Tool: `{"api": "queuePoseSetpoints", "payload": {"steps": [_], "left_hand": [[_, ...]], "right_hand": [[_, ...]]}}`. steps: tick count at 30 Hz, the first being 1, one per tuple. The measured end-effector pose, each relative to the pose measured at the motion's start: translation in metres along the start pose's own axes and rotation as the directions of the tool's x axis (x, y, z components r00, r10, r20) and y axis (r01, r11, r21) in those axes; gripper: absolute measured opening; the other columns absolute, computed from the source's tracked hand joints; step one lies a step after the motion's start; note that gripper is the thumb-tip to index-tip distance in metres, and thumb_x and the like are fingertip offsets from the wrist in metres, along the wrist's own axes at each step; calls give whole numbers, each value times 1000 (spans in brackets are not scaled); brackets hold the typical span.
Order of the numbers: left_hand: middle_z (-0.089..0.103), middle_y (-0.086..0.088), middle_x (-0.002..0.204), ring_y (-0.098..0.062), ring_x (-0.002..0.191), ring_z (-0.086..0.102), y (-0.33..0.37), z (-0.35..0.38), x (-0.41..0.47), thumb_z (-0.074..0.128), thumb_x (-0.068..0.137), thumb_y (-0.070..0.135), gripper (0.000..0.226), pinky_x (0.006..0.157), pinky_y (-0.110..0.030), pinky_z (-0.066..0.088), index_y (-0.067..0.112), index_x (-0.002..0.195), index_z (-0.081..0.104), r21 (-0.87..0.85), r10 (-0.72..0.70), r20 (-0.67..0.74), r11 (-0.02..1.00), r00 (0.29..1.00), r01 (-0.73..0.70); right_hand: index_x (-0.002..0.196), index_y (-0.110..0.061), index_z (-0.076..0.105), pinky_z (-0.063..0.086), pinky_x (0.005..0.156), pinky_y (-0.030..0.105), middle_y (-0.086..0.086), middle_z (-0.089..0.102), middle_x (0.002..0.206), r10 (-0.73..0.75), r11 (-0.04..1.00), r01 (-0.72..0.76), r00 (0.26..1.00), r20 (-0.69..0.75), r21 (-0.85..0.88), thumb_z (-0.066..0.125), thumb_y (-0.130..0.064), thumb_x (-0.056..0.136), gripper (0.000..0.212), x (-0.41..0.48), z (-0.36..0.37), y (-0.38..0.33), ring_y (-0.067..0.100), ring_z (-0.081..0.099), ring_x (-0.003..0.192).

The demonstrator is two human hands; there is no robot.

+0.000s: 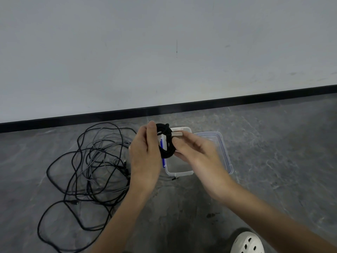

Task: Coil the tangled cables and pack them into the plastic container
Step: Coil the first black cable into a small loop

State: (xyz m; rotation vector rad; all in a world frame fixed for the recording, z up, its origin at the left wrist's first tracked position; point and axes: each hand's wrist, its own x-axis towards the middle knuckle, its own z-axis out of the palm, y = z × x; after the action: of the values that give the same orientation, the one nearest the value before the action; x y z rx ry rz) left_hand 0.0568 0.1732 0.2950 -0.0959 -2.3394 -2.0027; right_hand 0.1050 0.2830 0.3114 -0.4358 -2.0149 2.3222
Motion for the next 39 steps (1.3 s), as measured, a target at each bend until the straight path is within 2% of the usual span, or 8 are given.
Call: {"api": "queuePoseSetpoints", "payload": {"steps": [3, 9, 18, 24, 31, 33, 36, 39], "left_hand": [[65, -7, 76, -19, 69, 58, -1, -1, 2, 38, 102, 39, 38, 64, -31, 48, 15, 87, 64, 5, 2, 57, 1000, 998, -3], [61, 8, 70, -1, 64, 55, -4, 0, 0, 38, 102, 38, 34, 59, -12, 42, 20, 93, 65, 51, 48, 125, 997, 991, -55], [68, 10, 86, 0, 77, 61, -9, -2, 3, 37, 103, 39, 32, 65, -8, 43, 20, 103, 64, 88, 57, 123, 994, 991, -68], [68, -4, 78, -11, 74, 63, -13, -5, 7, 30, 100, 48, 48, 68, -28, 50, 18, 93, 65, 146, 11, 183, 989, 983, -38], [66, 15, 75, 1, 74, 61, -12, -5, 7, 27, 95, 57, 51, 64, -8, 41, 24, 89, 65, 143, -23, 251, 990, 968, -13], [64, 15, 70, 0, 69, 59, -13, -6, 8, 26, 93, 62, 55, 67, -13, 45, 23, 84, 64, 143, -48, 271, 990, 961, 9], [69, 8, 89, -2, 85, 63, -16, -7, 10, 28, 87, 68, 62, 84, -36, 54, 21, 100, 66, 165, -100, 300, 985, 949, 52], [68, 17, 105, 12, 94, 60, -21, -7, 11, 43, 95, 54, 41, 86, -16, 50, 27, 118, 62, 206, -149, 321, 975, 935, 84]], "right_hand": [[114, -11, 65, 47, 103, 40, 3, 72, 103, 41, 999, -41, 999, 10, -1, 60, -17, 92, 23, 3, -5, -2, 16, 67, 104], [118, -15, 62, 50, 98, 33, 8, 73, 104, 112, 993, -114, 990, 81, 15, 67, -15, 88, 30, 6, -10, -3, 16, 69, 100], [111, -14, 65, 52, 95, 32, 9, 73, 106, 175, 982, -180, 981, 79, 61, 67, -6, 86, 27, 10, -14, 2, 18, 67, 105], [111, -8, 66, 53, 87, 26, 14, 70, 112, 213, 966, -221, 974, 71, 137, 69, -4, 83, 29, 13, -19, 5, 20, 66, 108], [107, -6, 69, 53, 91, 28, 15, 71, 109, 213, 964, -217, 976, 43, 152, 68, -3, 83, 24, 20, -26, 7, 20, 67, 106], [108, -4, 68, 54, 84, 23, 15, 71, 109, 228, 961, -229, 973, 25, 156, 67, -4, 85, 23, 22, -29, 8, 18, 68, 105], [108, -4, 68, 53, 74, 17, 13, 72, 107, 250, 952, -246, 968, -2, 181, 67, -4, 85, 23, 25, -32, 9, 14, 69, 99], [108, -2, 68, 53, 69, 15, 13, 72, 106, 270, 943, -257, 962, -35, 212, 68, -2, 84, 24, 27, -34, 10, 12, 70, 94]]}}
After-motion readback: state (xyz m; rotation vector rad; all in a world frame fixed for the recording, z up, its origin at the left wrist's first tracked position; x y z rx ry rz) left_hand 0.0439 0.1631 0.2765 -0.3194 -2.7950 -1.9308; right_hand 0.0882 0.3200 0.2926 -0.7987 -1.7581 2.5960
